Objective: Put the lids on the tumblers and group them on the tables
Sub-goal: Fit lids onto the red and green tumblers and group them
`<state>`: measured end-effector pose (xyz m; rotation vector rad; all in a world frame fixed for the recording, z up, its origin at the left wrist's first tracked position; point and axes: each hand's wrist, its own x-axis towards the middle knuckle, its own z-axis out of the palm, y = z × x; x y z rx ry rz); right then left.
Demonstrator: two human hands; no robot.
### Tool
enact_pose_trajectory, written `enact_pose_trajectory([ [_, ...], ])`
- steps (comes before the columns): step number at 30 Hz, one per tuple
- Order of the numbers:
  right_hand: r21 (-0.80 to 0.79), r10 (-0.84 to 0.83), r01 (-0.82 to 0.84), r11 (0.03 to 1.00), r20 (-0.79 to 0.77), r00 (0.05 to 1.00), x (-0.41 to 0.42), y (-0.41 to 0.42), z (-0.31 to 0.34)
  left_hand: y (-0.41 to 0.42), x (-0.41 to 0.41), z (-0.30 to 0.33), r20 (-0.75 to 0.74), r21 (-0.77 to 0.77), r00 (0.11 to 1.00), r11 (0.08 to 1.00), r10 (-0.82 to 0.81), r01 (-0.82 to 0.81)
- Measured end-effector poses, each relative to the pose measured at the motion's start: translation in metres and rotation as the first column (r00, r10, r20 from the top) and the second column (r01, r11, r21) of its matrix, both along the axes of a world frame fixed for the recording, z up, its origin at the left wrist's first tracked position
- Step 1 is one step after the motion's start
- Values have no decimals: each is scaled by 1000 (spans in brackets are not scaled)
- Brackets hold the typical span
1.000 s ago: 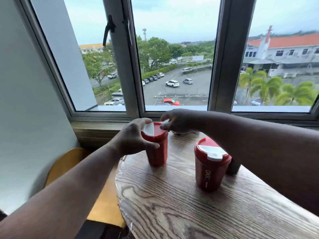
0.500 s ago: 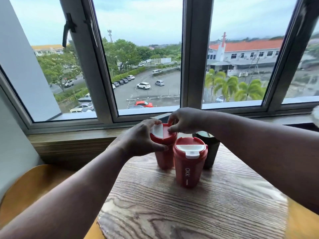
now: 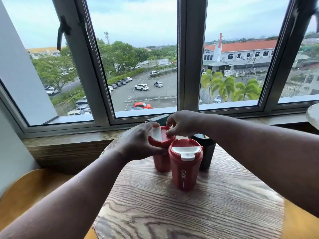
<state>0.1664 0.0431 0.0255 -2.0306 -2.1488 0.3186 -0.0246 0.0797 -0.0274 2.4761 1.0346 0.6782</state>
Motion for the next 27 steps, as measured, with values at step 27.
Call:
enact_pose_trajectory([
  [27,-12,-46,45,999,-163,986,80,66,-2,93,15,0,199,-194,949,959,244,-206],
])
